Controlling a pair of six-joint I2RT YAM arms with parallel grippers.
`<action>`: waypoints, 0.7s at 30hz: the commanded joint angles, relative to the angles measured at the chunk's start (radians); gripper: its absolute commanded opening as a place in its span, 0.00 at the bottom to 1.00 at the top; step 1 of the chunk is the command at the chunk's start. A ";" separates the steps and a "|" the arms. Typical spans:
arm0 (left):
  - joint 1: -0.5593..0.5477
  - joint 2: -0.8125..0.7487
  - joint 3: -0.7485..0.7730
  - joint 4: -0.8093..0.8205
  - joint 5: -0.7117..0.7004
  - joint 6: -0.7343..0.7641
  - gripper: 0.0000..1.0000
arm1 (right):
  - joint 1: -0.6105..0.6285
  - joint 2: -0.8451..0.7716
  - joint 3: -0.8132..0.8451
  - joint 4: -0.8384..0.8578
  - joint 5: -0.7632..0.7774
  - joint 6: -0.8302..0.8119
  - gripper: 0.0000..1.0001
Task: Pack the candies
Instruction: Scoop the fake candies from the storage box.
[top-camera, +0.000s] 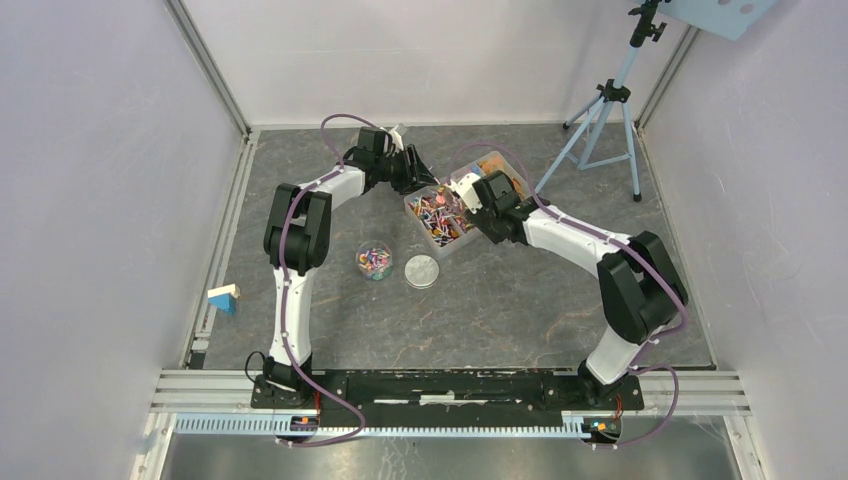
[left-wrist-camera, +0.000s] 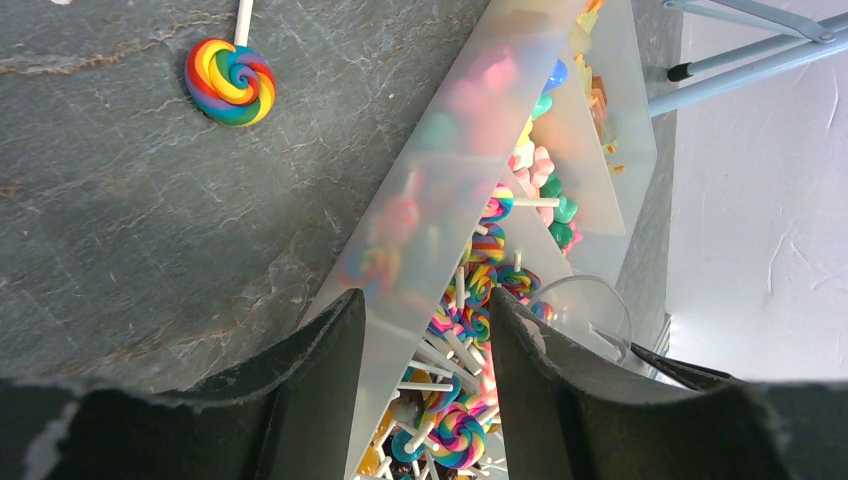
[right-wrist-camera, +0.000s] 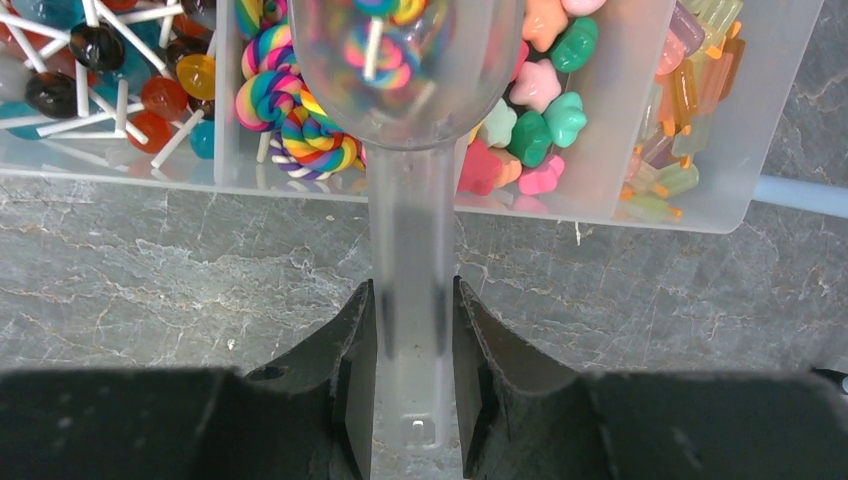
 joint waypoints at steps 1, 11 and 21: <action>-0.012 -0.009 0.021 -0.029 0.034 -0.006 0.56 | -0.027 -0.051 -0.039 0.026 0.045 0.000 0.00; -0.012 -0.030 0.026 -0.038 0.044 0.000 0.56 | -0.042 -0.104 -0.045 0.013 0.029 0.009 0.00; -0.012 -0.070 0.046 -0.077 0.039 0.020 0.57 | -0.063 -0.163 -0.082 0.015 0.000 0.012 0.00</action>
